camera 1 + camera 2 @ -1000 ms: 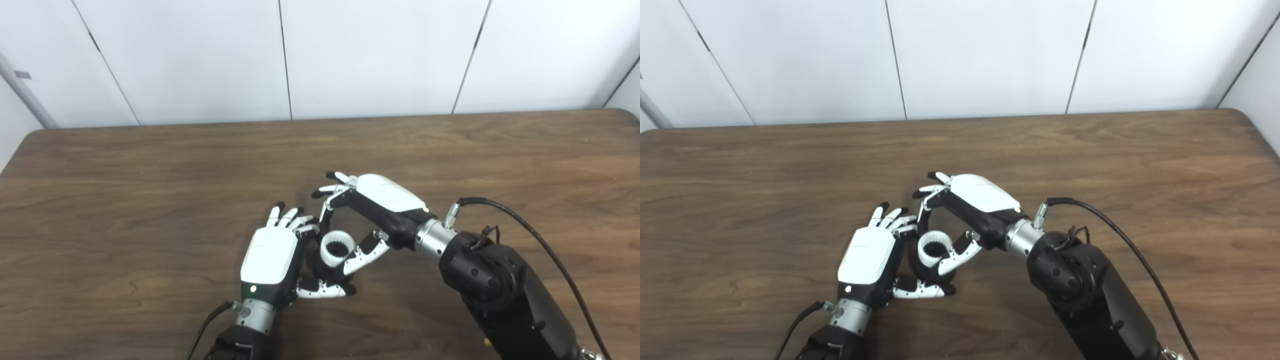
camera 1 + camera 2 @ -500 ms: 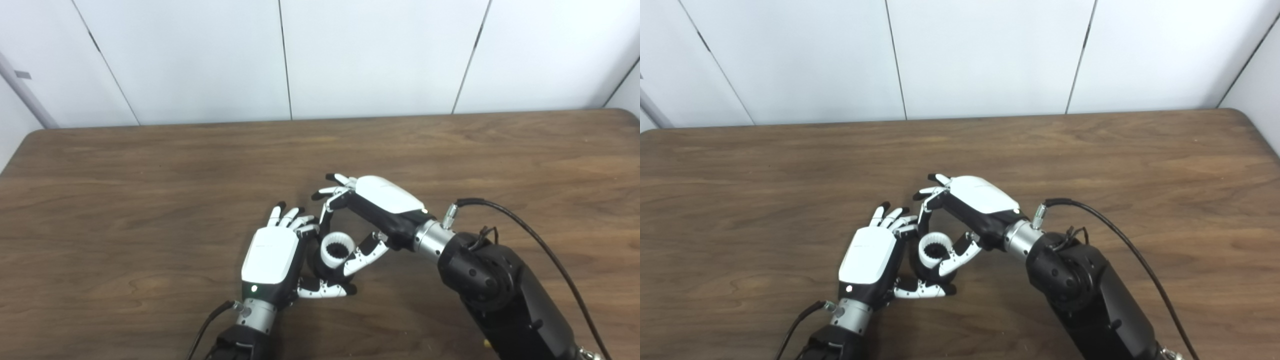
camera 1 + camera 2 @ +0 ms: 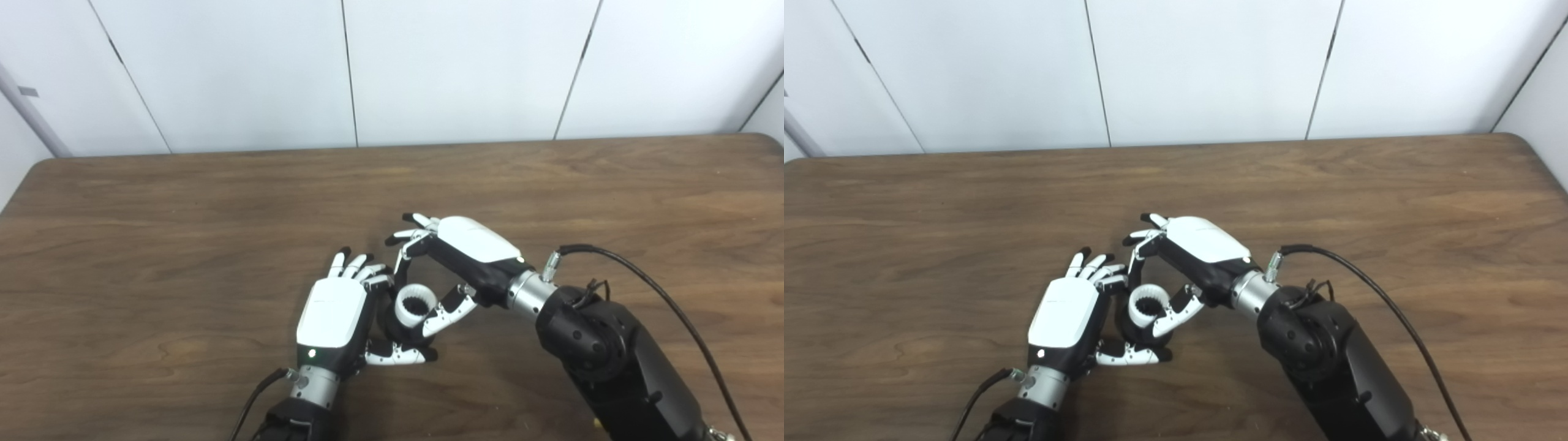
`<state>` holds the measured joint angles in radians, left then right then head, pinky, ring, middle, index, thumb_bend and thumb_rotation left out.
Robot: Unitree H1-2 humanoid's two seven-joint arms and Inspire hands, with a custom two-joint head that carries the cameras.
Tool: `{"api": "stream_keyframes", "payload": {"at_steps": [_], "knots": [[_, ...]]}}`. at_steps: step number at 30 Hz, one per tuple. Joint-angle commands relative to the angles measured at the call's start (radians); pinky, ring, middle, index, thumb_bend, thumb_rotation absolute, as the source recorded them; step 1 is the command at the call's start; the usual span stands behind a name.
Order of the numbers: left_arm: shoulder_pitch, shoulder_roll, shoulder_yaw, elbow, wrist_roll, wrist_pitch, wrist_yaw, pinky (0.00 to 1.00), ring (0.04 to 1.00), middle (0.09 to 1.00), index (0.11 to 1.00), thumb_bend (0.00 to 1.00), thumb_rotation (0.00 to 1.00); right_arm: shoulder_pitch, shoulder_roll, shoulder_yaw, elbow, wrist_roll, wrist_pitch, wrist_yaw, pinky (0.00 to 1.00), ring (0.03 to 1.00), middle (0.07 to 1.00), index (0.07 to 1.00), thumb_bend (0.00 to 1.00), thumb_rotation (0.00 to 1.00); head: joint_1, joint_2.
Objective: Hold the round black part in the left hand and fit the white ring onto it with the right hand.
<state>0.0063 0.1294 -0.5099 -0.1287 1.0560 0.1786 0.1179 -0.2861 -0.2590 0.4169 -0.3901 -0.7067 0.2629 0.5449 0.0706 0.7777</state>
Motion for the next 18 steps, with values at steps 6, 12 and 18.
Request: {"api": "stream_keyframes", "payload": {"at_steps": [6,12,18], "knots": [[0.014,-0.002,-0.027,0.031,0.014,0.005,-0.058,1.0,0.898,0.785,0.482,0.53,0.05,-0.022,-0.001,-0.011,-0.006,0.007,-0.035,-0.027,1.0,1.0,0.863,0.485,0.52,0.14,0.002,0.002],[0.012,-0.002,-0.029,0.034,0.017,0.005,-0.057,1.0,0.896,0.786,0.482,0.53,0.06,-0.021,-0.001,-0.01,-0.002,0.009,-0.039,-0.028,1.0,1.0,0.863,0.485,0.52,0.14,0.003,0.0],[0.009,-0.004,-0.03,0.039,0.016,0.002,-0.049,1.0,0.894,0.784,0.482,0.53,0.06,-0.023,0.0,-0.009,-0.001,0.01,-0.041,-0.029,1.0,1.0,0.862,0.485,0.52,0.14,0.004,0.0]]}}
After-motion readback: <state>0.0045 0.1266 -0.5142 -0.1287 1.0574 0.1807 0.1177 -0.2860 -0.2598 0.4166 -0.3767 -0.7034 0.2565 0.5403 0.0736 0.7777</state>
